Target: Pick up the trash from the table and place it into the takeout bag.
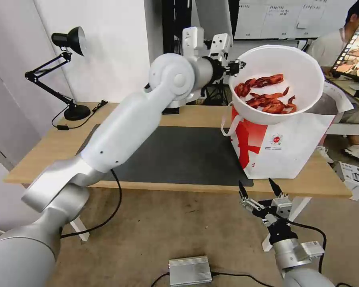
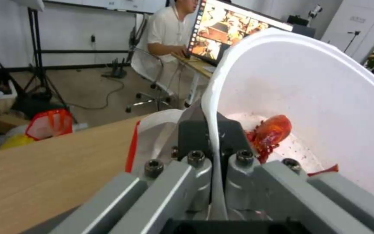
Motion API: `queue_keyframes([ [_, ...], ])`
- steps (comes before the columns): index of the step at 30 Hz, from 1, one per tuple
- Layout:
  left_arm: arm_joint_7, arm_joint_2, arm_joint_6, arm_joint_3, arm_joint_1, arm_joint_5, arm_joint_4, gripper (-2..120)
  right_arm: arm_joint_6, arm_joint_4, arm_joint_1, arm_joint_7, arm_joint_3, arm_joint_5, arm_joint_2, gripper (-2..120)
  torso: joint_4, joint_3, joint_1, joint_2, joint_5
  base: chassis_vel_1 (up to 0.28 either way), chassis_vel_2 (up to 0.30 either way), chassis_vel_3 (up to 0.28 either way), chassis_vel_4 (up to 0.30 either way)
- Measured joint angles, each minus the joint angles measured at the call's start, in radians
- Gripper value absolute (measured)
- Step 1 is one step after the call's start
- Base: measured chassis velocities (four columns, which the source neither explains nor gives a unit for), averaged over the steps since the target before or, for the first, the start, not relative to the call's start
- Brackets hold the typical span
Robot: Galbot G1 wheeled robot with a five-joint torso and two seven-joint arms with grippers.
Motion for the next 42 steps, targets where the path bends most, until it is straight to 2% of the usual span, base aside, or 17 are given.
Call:
queue_keyframes([
  [7, -0.051, -0.078, -0.012, -0.002, -0.002, 0.011, 0.061, 0, 0.0, 0.0, 0.0, 0.0, 0.0, 0.0, 0.0, 100, 0.0, 0.0, 0.0, 0.0, 0.0, 0.0, 0.0, 0.0, 0.0],
  [16, -0.078, -0.138, -0.027, -0.018, -0.019, 0.025, 0.121, 0, 0.0, 0.0, 0.0, 0.0, 0.0, 0.0, 0.0, 100, 0.0, 0.0, 0.0, 0.0, -0.0001, 0.0, 0.0, 0.0, 0.0],
  [20, -0.113, -0.165, -0.045, -0.025, -0.023, 0.028, 0.147, 0, 0.0, 0.0, 0.0, 0.0, 0.0, 0.0, 0.0, 100, 0.0001, 0.0, 0.0, 0.0, -0.0001, 0.0, 0.0, 0.0, 0.0],
  [23, -0.162, -0.193, -0.062, -0.029, -0.025, 0.028, 0.172, 0, 0.0, 0.0, 0.0, 0.0, 0.0, 0.0, 0.0, 100, 0.0, 0.0, 0.0, 0.0, 0.0, 0.0, 0.0, 0.0, 0.0],
  [35, -0.223, -0.202, -0.136, 0.004, -0.036, 0.03, 0.21, 0, 0.0, 0.0, 0.0, 0.0, 0.0, 0.0, 0.0, 100, 0.0001, 0.0, 0.0, 0.0, -0.0001, 0.0, 0.0, 0.0, 0.0],
  [42, -0.252, -0.201, -0.146, 0.026, -0.026, 0.031, 0.208, 0, 0.0, 0.0, 0.0, 0.0, 0.0, 0.0, 0.0, 100, 0.0001, 0.0, 0.0, 0.0, -0.0001, 0.0, 0.0, 0.0, 0.0],
])
